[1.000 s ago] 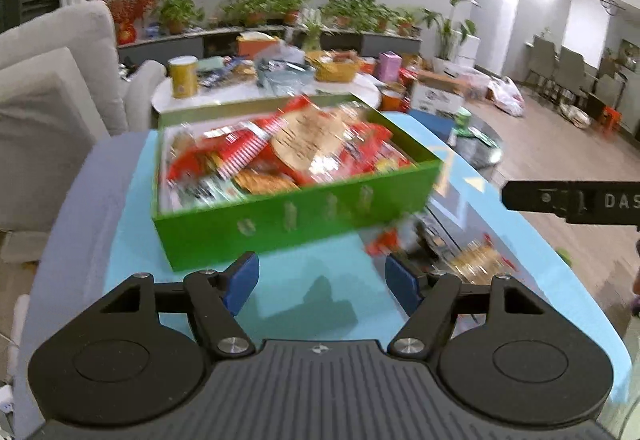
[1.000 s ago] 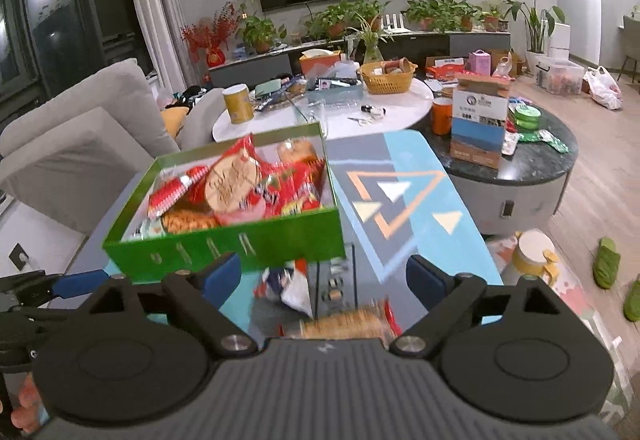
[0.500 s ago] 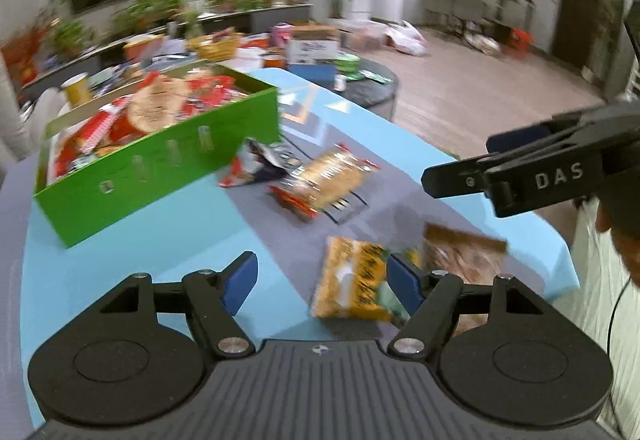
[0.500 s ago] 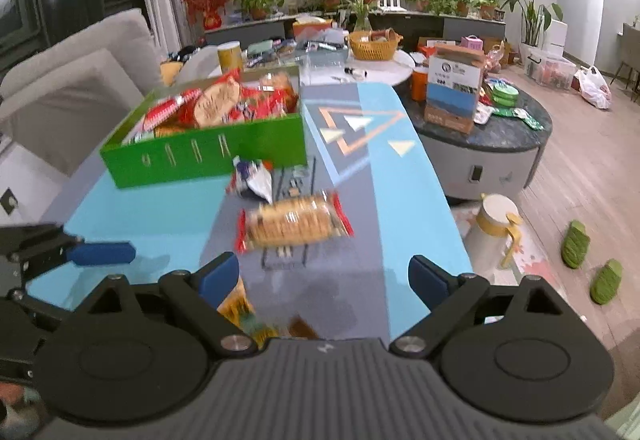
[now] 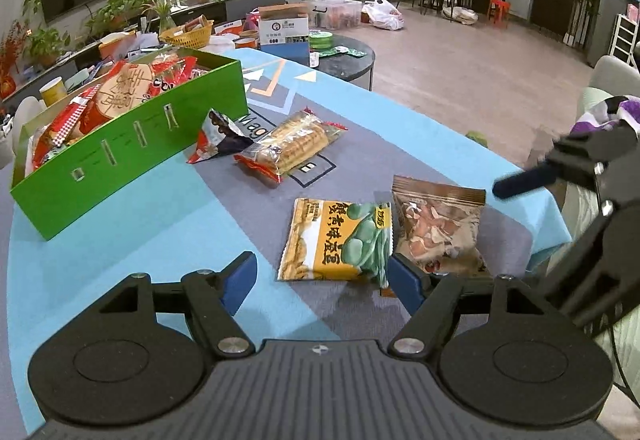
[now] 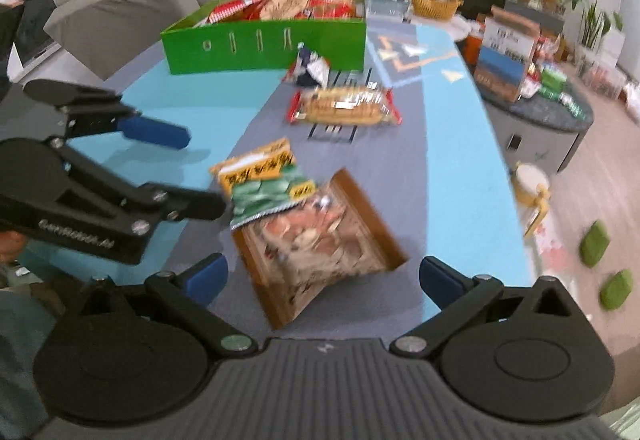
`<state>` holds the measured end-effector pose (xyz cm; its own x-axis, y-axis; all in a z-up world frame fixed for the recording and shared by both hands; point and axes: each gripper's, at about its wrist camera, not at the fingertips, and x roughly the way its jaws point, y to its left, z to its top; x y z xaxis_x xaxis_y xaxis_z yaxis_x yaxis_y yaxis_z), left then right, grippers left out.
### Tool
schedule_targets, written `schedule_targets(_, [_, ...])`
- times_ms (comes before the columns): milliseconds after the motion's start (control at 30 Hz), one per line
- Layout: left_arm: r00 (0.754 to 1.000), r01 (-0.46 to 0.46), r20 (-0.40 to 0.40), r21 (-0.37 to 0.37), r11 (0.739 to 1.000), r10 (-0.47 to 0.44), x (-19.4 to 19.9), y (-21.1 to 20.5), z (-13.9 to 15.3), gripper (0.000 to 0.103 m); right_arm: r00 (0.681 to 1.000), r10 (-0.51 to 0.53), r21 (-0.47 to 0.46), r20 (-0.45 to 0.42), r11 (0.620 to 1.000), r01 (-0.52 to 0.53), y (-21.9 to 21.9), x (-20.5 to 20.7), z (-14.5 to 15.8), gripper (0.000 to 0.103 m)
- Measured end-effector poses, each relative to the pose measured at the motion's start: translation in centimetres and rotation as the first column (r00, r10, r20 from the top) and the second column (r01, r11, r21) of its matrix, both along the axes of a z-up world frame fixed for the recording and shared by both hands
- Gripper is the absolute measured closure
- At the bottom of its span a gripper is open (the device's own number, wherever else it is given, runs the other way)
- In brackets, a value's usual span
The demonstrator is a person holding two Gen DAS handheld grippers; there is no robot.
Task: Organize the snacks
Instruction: 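Grasp the nut bag with right gripper while left gripper grasps pea snack bag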
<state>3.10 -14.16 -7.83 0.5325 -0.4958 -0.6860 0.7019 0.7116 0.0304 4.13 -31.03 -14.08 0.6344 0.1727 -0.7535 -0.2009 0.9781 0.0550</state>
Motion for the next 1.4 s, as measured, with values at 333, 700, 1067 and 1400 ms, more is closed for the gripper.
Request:
schedule_targets(333, [1.000,-0.017,-0.022,0.002,1.000,0.018,1.7,-2.7,-1.4,0.032,0.995,-0.098,-0.009,-0.011,0.995,0.098,-1.2,0.8,-1.5,0.041])
schedule_targets(700, [0.988,-0.149,-0.055,-0.015,0.989,0.148,3.7,0.6,-1.8,0.038,0.994,-0.113,-0.039,0.006,0.993,0.113,-2.0,1.3,-1.3,0.042])
schedule_targets(1067, [0.976,-0.216,-0.017,-0.054,0.975,0.215,4.0,5.2,-0.4,0.027,0.979,-0.201,0.164,-0.044,0.965,0.206,-2.7,3.4,-0.8,0.042])
schedule_targets(1400, [0.993,-0.119,-0.017,0.033,0.992,0.120,4.7,2.8,-2.0,0.026,0.970,-0.237,0.123,-0.050,0.963,0.242,0.1,5.7,-0.8,0.041])
